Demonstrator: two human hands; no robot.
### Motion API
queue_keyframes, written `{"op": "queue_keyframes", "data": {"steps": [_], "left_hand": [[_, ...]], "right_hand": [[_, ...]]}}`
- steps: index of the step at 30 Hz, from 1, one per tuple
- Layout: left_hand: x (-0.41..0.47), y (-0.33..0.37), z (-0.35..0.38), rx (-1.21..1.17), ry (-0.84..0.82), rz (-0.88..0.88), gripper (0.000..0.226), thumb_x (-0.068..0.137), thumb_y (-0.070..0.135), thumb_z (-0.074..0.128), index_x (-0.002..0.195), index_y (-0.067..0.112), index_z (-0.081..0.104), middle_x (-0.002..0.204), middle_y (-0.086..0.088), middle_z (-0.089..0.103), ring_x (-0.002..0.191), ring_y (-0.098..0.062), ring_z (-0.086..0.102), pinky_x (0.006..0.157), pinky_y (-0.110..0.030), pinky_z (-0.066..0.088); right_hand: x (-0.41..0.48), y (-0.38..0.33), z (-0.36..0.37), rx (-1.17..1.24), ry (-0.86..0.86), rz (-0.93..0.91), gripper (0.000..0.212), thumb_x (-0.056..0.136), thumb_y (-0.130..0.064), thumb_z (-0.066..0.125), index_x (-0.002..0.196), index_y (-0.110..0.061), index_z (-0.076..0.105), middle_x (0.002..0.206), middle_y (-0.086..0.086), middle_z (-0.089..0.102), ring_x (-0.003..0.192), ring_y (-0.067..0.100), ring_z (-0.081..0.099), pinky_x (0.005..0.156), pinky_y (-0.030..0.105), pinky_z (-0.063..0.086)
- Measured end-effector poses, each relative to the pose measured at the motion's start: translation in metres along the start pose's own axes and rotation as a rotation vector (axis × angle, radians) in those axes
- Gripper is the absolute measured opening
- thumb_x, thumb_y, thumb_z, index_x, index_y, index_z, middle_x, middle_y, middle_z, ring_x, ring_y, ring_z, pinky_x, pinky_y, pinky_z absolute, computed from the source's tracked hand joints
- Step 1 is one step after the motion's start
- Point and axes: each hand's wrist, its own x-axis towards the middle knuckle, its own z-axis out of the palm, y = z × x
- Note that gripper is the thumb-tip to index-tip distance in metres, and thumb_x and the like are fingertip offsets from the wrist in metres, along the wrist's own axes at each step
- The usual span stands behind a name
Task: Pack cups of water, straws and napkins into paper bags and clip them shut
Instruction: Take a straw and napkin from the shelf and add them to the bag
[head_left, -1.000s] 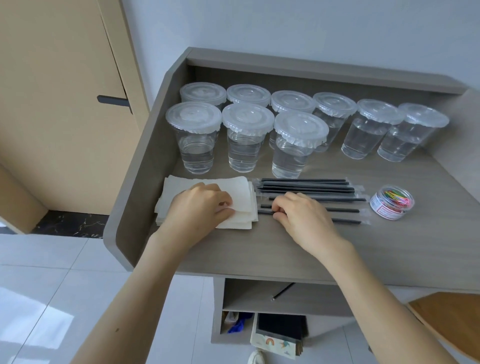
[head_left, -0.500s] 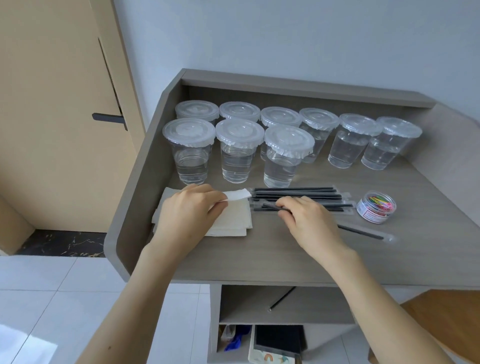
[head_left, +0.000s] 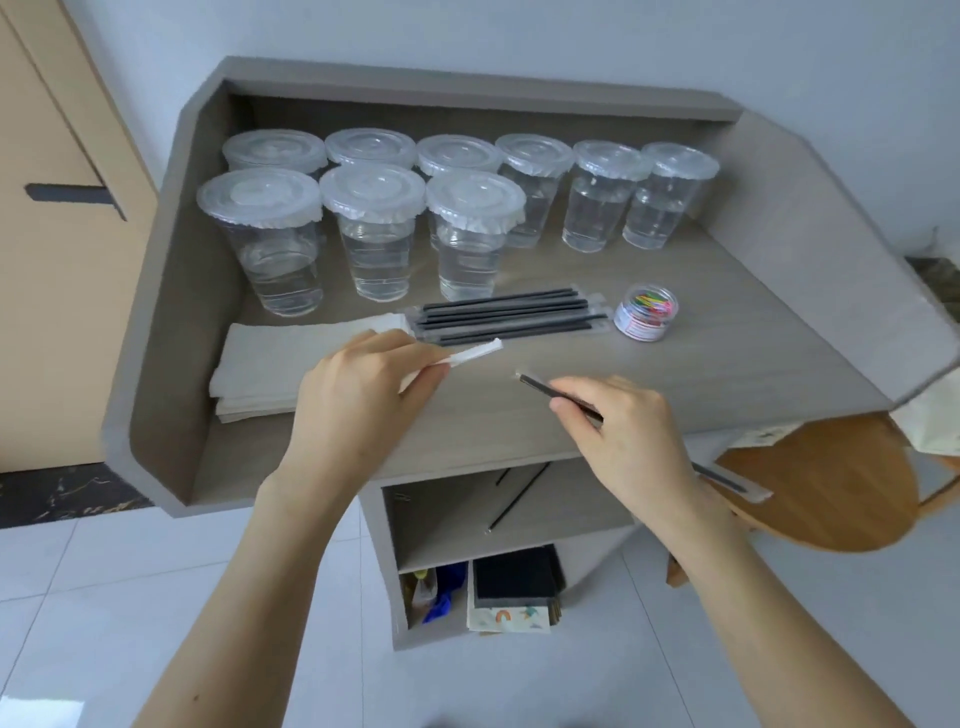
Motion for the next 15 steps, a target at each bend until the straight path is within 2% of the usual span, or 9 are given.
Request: {"op": "queue_keyframes", "data": {"steps": [2,4,6,9,10,15], "left_hand": [[0.003,0.023,0.006,-0.031,-0.016,0.052,0.015,0.083,0.026,0.060,0.086,0.018,0.074,0.075,0.003,0.066,0.066,-0.023,0.059,0.048,-0.024,0.042],[0.006,0.049,0.015,-0.078,-0.046,0.106,0.019,0.086,0.029,0.058,0.088,0.018,0.074,0.078,0.004,0.067,0.068,-0.021,0.060,0.047,-0.030,0.048],[0.008,0.082,0.029,-0.130,-0.086,0.142,0.027,0.087,0.034,0.051,0.091,0.019,0.073,0.081,0.005,0.067,0.068,-0.020,0.061,0.048,-0.036,0.051],[0.008,0.144,0.056,-0.176,-0.106,0.175,0.030,0.085,0.036,0.048,0.088,0.020,0.073,0.080,0.006,0.067,0.066,-0.022,0.060,0.046,-0.036,0.051],[0.008,0.166,0.068,-0.186,-0.105,0.183,0.030,0.085,0.035,0.048,0.088,0.019,0.073,0.080,0.005,0.067,0.065,-0.023,0.060,0.047,-0.036,0.051],[-0.004,0.283,0.145,-0.310,-0.204,0.182,0.035,0.084,0.041,0.045,0.088,0.020,0.073,0.078,0.002,0.067,0.063,-0.028,0.060,0.049,-0.037,0.050]], "right_hand": [[-0.014,0.011,-0.014,0.028,0.008,0.051,0.021,0.082,-0.021,0.058,0.096,-0.012,0.072,0.075,0.004,0.070,0.069,0.024,0.064,0.059,0.040,0.054],[-0.029,0.026,-0.030,0.056,0.008,0.079,0.018,0.083,-0.017,0.061,0.096,-0.012,0.072,0.078,0.003,0.071,0.071,0.021,0.066,0.061,0.038,0.054],[-0.046,0.046,-0.049,0.086,0.021,0.100,0.014,0.082,-0.014,0.063,0.094,-0.012,0.072,0.079,-0.002,0.071,0.071,0.014,0.066,0.063,0.028,0.052],[-0.079,0.084,-0.085,0.174,0.082,0.202,0.011,0.082,-0.009,0.066,0.091,-0.012,0.072,0.077,-0.012,0.067,0.074,-0.007,0.061,0.065,0.007,0.044],[-0.091,0.098,-0.098,0.212,0.103,0.250,0.011,0.082,-0.008,0.067,0.091,-0.012,0.072,0.078,-0.013,0.067,0.076,-0.010,0.060,0.066,0.004,0.043],[-0.159,0.182,-0.165,0.309,0.190,0.401,0.013,0.080,-0.014,0.068,0.091,-0.010,0.073,0.075,-0.016,0.062,0.075,0.004,0.059,0.064,0.012,0.044]]}}
